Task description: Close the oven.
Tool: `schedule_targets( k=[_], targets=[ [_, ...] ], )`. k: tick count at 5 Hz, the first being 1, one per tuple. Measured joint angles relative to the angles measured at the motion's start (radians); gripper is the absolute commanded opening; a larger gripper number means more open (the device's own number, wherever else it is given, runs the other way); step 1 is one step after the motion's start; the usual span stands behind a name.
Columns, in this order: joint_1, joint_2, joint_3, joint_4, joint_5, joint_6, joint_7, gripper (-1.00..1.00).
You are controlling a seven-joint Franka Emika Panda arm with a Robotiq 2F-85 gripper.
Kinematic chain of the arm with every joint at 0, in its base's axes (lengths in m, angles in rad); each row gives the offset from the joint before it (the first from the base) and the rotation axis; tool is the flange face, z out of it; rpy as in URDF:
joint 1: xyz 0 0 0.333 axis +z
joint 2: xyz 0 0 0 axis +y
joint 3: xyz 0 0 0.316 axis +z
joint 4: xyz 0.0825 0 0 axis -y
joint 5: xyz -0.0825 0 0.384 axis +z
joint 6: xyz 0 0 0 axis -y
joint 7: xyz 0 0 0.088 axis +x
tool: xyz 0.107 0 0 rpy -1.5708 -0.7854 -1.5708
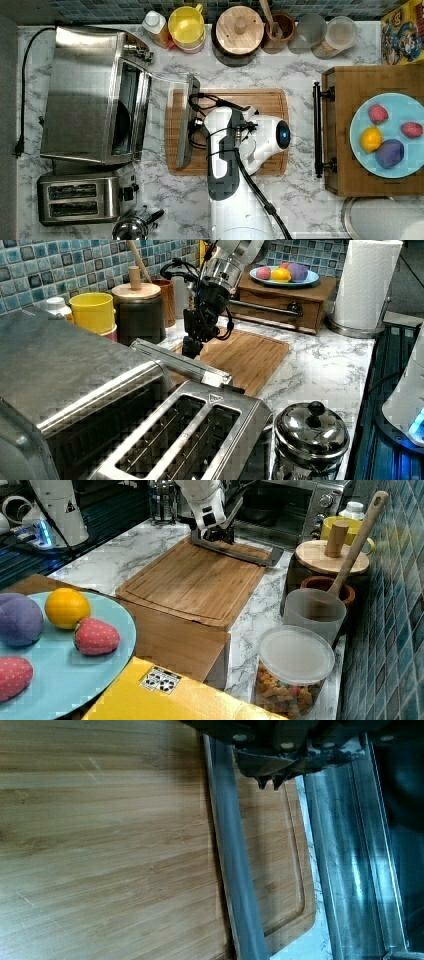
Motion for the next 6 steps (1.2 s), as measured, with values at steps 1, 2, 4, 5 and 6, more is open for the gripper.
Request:
schedule_targets(
  k=[1, 2, 4, 5, 6],
  targets=[
    [0.0, -0.005, 0.003, -0.002, 0.0, 0.005, 0.017, -1.0],
    [0.003, -0.02, 0.007, -0.004, -0.018, 0.005, 0.086, -1.0],
    [0.006, -0.09, 0.055, 0.006, -0.181, 0.028, 0.331, -1.0],
    [0.014, -0.111, 0.081, 0.047, -0.297, 0.005, 0.429, -1.0],
    [0.018, -0.111, 0.104, 0.096, -0.345, -0.015, 0.502, -1.0]
  ],
)
